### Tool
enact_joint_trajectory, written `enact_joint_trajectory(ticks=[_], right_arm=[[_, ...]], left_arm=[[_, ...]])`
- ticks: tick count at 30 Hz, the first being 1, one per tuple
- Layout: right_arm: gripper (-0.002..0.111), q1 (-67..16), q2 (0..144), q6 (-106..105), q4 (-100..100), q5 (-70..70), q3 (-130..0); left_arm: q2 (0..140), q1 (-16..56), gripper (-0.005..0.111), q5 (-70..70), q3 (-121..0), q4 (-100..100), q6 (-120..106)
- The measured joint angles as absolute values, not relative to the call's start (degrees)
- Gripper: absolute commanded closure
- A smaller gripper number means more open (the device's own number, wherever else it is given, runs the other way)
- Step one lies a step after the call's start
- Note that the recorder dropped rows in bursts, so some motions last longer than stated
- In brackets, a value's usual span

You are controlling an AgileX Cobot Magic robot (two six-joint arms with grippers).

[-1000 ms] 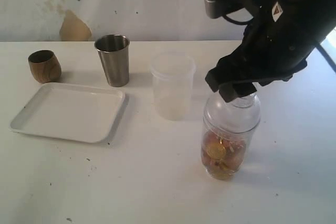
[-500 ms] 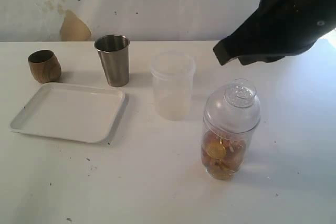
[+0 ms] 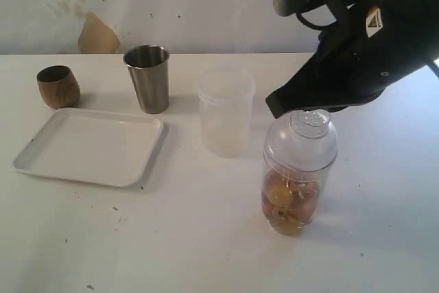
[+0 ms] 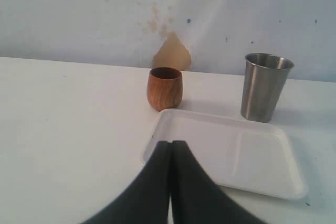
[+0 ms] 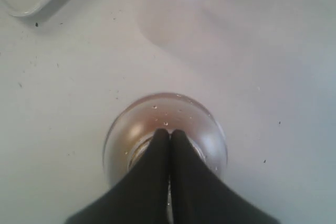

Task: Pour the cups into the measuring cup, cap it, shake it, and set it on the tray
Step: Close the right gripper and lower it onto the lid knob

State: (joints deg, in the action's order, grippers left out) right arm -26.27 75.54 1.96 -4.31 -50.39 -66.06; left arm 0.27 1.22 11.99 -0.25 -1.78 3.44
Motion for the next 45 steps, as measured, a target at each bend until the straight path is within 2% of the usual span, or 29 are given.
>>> enact_joint_trajectory(ticks=[45], right_arm=[[0.108,-26.27,75.43,0.42,-4.74,-48.73,-62.08]], left_arm=[[0.27,1.22,0.107,11.99,-0.25,-1.78,3.44]])
